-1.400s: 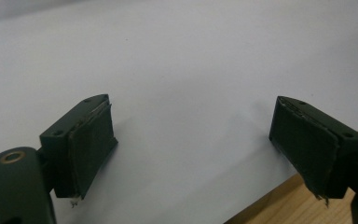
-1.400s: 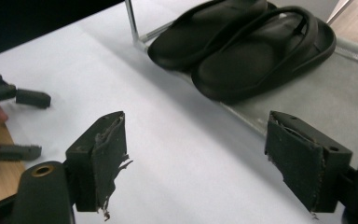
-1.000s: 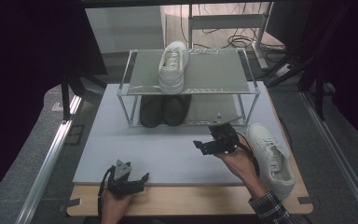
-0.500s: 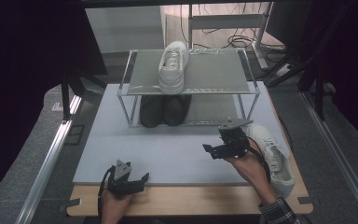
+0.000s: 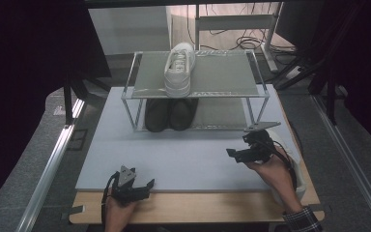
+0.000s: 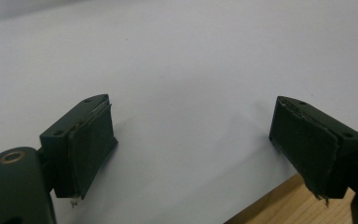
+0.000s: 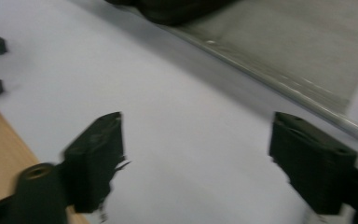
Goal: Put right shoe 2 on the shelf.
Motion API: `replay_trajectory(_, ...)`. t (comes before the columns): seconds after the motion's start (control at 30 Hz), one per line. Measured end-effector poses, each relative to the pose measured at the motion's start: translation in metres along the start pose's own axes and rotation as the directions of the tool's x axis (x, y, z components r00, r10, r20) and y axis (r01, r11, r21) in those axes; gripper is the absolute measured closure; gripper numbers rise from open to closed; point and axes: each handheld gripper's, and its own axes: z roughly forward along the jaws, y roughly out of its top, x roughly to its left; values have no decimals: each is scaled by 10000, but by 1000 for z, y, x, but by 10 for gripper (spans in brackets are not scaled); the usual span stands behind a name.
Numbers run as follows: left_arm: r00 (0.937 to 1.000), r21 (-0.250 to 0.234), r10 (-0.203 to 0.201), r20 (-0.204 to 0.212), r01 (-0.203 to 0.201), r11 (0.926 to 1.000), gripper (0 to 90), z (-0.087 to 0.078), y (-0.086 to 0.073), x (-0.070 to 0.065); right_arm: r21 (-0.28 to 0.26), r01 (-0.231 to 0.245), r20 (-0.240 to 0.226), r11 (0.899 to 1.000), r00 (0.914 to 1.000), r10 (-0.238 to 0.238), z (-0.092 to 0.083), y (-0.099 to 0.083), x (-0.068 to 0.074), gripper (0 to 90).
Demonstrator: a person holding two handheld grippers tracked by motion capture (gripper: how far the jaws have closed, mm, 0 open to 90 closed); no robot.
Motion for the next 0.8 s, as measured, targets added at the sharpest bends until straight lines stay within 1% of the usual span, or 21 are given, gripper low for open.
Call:
replay_trajectory(0.03, 10000, 6, 5, 1, -5, 10000, 134, 0, 0, 0, -28, -92, 50, 10000, 9999, 92, -3, -1, -3, 291)
replay_trajectory(0.1, 10000, 8, 3, -8, -3, 10000, 134, 0, 0, 0, -104, -362, 123, 9993, 9993, 364, -7, -4, -10, 362)
replay_trajectory(0.23, 10000, 10, -23, 2, 23, 10000, 134, 0, 0, 0, -52, -450, 608, 9990, 9971, 452, -17, -9, -19, 524)
replay_trajectory(0.3, 10000, 11, -22, 2, 22, 10000, 134, 0, 0, 0, -84, -546, 781, 9985, 9954, 551, -22, -11, -24, 570)
replay_trajectory(0.33, 10000, 10, -23, 2, 23, 10000, 134, 0, 0, 0, -110, -598, 868, 9981, 9944, 605, -24, -12, -26, 612)
replay_trajectory(0.4, 10000, 9, -22, 4, 22, 10000, 134, 0, 0, 0, -115, -824, 809, 9965, 9933, 831, -28, -14, -31, 698)
replay_trajectory(0.5, 10000, 8, -26, 3, 26, 10000, 134, 0, 0, 0, -59, -1094, 978, 9940, 9892, 1094, -35, -17, -38, 816)
replay_trajectory(0.57, 10000, 9, -28, 5, 28, 10000, 134, 0, 0, 0, -62, -1190, 1138, 9929, 9864, 1189, -38, -19, -42, 863)
replay_trajectory(0.63, 10000, 8, -28, 2, 28, 10000, 134, 0, 0, 0, -16, -1254, 1227, 9921, 9846, 1247, -41, -22, -46, 882)
replay_trajectory(0.7, 10000, 8, -28, 2, 28, 10000, 134, 0, 0, 0, 43, -1336, 1369, 9910, 9818, 1317, -45, -24, -50, 894)
replay_trajectory(0.8, 10000, 14, -26, 7, 26, 10000, 134, 0, 0, 0, -34, -1493, 1623, 9888, 9756, 1479, -51, -28, -57, 896)
